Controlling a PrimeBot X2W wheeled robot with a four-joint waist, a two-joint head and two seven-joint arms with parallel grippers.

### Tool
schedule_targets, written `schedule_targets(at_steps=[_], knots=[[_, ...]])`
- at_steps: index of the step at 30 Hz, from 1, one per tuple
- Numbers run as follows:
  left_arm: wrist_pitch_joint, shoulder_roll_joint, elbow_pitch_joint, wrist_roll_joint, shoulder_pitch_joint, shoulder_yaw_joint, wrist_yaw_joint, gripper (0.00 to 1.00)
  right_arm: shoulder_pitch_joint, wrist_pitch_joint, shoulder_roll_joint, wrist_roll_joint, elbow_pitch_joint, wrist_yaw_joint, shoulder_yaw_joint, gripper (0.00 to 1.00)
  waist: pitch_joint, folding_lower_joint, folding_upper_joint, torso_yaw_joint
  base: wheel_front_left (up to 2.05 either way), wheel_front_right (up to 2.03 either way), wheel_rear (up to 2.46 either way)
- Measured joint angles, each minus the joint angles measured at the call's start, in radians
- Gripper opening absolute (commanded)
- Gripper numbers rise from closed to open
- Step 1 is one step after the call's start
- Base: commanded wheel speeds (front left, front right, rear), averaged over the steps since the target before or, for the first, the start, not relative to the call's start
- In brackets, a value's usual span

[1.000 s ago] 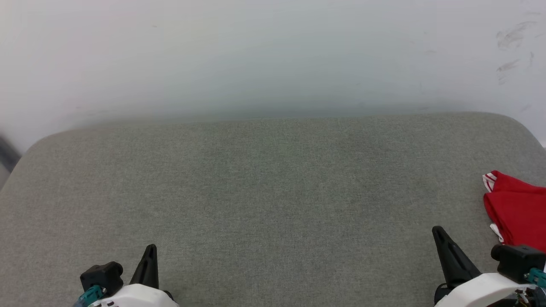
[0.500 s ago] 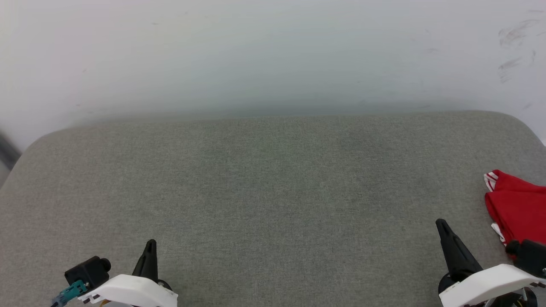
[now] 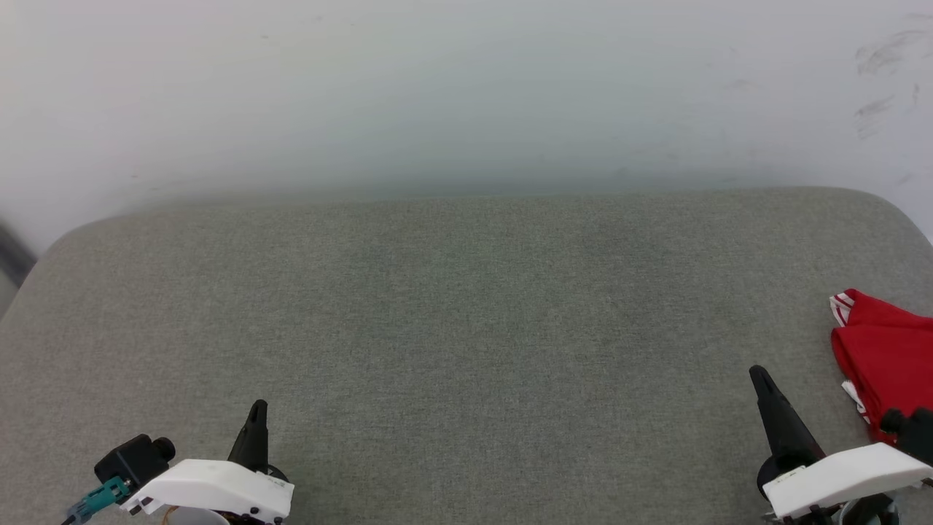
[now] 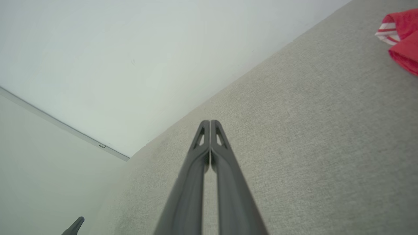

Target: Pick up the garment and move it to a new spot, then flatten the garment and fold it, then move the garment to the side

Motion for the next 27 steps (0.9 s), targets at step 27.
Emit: schedule_targets(at_steps=[27], knots=[[0.072, -0.052, -0.003, -0.256, -0.026, 0.081, -0.061, 0.00, -0.057, 0.017, 0.015, 0.312, 0.059, 0.000, -0.030, 0.00, 0.012, 0.0000, 0.0000, 0.006, 0.00, 0.00, 0.00]])
